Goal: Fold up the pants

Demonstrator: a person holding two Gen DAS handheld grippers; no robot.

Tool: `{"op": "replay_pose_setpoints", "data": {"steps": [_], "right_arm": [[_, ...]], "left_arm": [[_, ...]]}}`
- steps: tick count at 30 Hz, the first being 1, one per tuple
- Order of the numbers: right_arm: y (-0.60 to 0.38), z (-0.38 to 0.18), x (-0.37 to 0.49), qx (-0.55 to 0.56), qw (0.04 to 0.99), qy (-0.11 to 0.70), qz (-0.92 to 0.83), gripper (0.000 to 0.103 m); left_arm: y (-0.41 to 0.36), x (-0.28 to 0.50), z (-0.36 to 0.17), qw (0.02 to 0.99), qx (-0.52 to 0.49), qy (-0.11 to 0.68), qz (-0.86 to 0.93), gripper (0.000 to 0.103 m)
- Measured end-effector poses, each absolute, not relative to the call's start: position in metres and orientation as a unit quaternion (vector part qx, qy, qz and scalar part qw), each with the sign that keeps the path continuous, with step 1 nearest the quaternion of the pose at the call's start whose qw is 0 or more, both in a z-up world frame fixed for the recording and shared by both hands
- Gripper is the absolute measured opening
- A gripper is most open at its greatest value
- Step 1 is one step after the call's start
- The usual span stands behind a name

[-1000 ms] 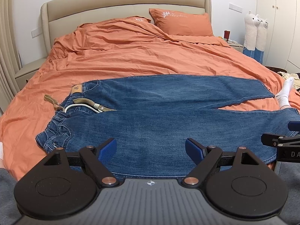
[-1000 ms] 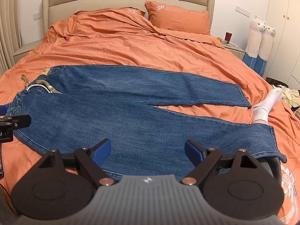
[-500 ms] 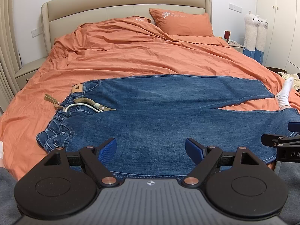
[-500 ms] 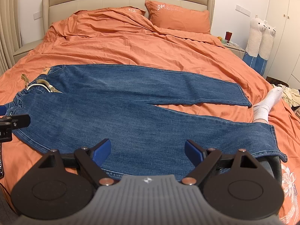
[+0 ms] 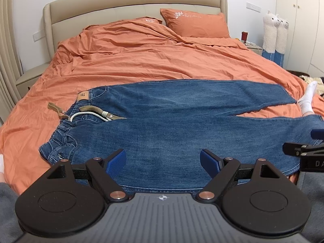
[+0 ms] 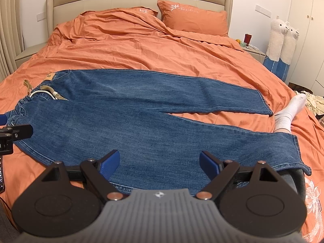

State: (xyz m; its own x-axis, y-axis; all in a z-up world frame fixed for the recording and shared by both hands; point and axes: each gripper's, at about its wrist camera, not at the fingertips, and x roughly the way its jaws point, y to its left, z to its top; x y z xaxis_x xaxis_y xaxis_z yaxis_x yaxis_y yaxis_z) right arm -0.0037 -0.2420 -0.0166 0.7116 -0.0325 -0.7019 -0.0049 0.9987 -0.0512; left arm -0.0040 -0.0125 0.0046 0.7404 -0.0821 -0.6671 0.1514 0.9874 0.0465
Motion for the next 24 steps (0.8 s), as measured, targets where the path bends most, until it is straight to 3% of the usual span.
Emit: {"op": "replay_pose_setpoints", "data": {"steps": [3,11,18,22,24], "right_arm": [[-0.246,-0.017,-0.001,-0.024,0.925,0.380,0.006,0.082],[-0.286,-0.017,0.011,-0.017,0.945,0.314,0.093,0.082],[-0.331,-0.016,0.048,-0.085,0.926,0.357,0.085,0.080],[-0.353,-0.022,0.060,-0.126,0.913,0.379,0.083,0.060],[-0.360,-0.027,0.065,-0.144,0.904,0.393,0.081,0.044]], "left_arm": [[-0.005,0.000,0.009,0.931,0.084,0.347,-0.069,0.096],[0.045,0.021,0.033,0.923,0.222,0.304,-0.081,0.079],[0.085,0.049,0.017,0.876,0.311,0.338,-0.149,0.070],[0.092,0.053,-0.019,0.818,0.396,0.365,-0.203,0.070],[0.092,0.050,-0.041,0.787,0.431,0.379,-0.226,0.070]]}}
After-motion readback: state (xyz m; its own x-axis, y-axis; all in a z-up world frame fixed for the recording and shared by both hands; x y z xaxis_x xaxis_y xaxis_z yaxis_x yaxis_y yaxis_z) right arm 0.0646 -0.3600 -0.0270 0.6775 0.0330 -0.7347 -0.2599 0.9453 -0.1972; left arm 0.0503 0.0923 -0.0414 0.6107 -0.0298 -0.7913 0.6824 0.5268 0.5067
